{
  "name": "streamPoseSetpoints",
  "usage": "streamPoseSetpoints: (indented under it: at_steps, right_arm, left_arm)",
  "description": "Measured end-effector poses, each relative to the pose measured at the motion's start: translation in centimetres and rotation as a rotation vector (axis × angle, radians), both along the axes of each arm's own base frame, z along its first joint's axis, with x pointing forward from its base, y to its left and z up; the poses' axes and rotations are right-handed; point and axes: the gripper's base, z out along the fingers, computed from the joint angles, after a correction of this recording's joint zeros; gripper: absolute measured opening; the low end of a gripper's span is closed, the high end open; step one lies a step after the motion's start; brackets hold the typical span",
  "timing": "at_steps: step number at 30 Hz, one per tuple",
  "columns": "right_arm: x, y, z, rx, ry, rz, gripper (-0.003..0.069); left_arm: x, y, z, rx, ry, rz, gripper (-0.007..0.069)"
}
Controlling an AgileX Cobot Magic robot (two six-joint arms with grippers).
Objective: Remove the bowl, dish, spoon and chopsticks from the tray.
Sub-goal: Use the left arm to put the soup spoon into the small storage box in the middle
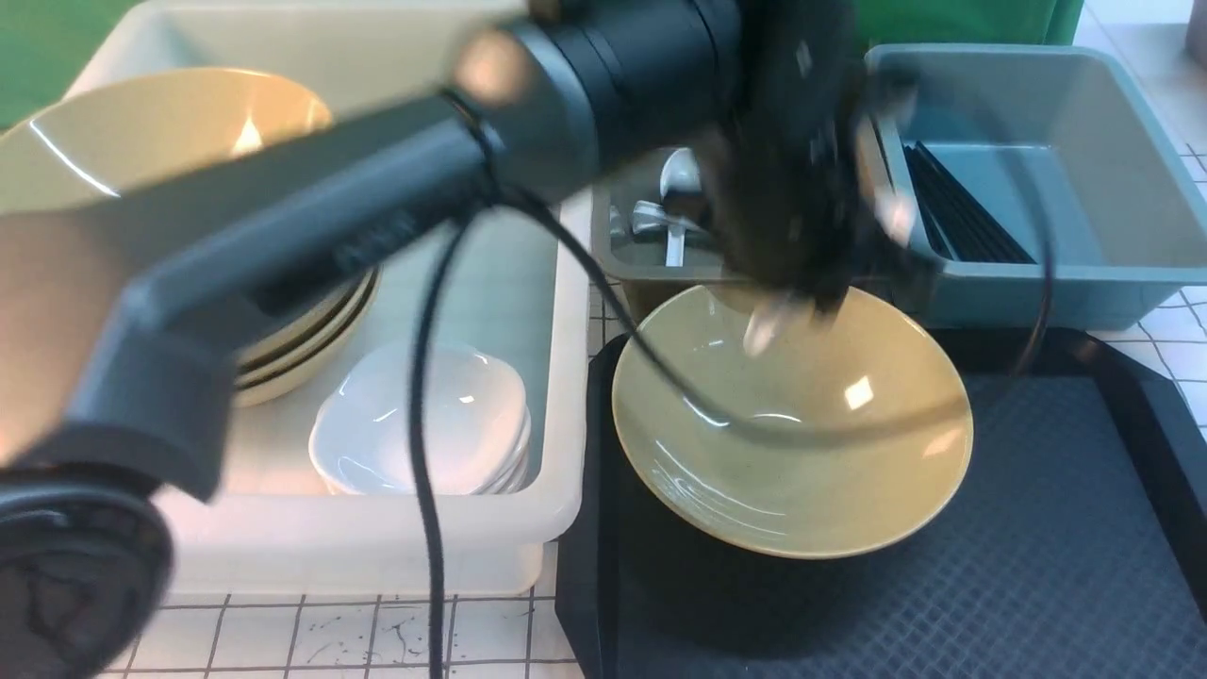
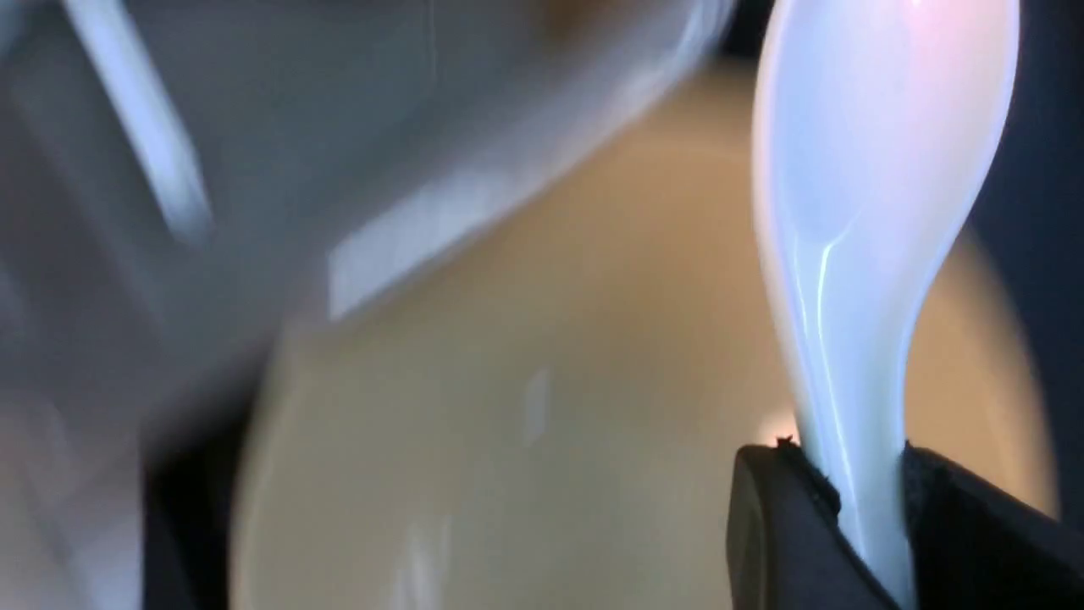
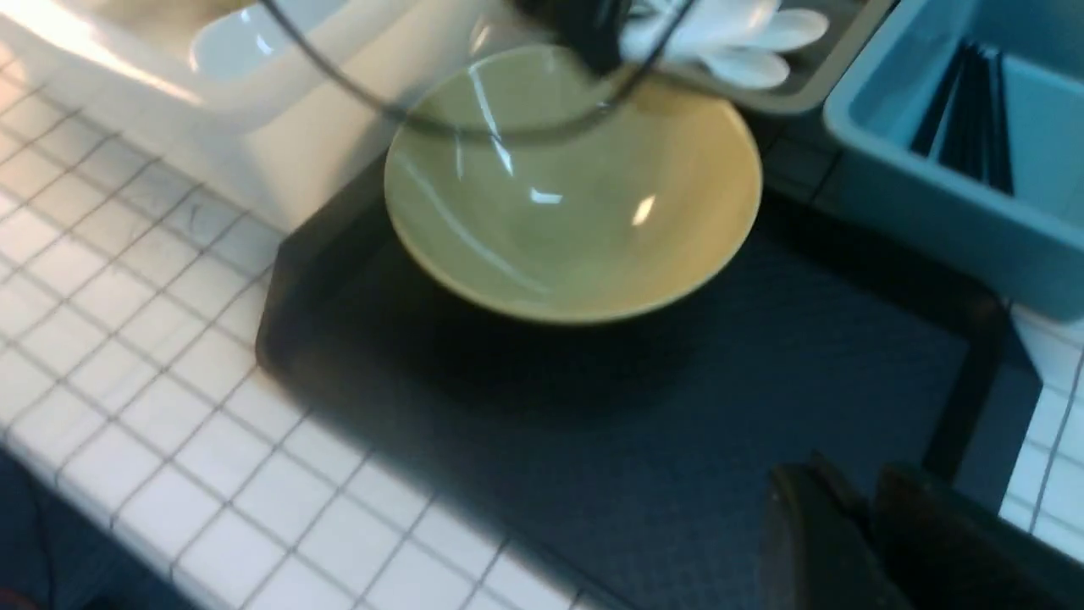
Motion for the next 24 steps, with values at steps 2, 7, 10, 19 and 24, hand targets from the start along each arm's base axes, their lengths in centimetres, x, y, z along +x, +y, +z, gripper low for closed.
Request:
streamPoseSetpoints:
  at_steps: [2,7,10,19,24]
  right_arm:
    - [0.1,0.1,0.2,0.013,-0.021,0.003,0.0115]
    - [0.3,0.3,0.8,0.058,-0.081,0.015,0.0118]
    - [0.3,0.3,0.8,0.058,-0.081,0.015,0.012]
    - [0.0,0.6,0.7,0.075,-0.051,0.042,0.0123]
    - [0.0,0.6,0.5,0.065,-0.037,0.041,0.0128]
  left_arm:
    - [1.0,0.3,0.9,-0.069,-0.059,0.026,0.0073]
    - [6.7,1.5,-0.3,-0.266,-0.207,0.151,0.0073]
    - [8.4,1.8,-2.1,-0.277,-0.222,0.178,0.0073]
    - [11.8,2.7,-6.5,-0.278,-0.247,0.228,0.0073]
    - [12.5,3.1,-7.9,-0.247,-0.238,0.235,0.0098]
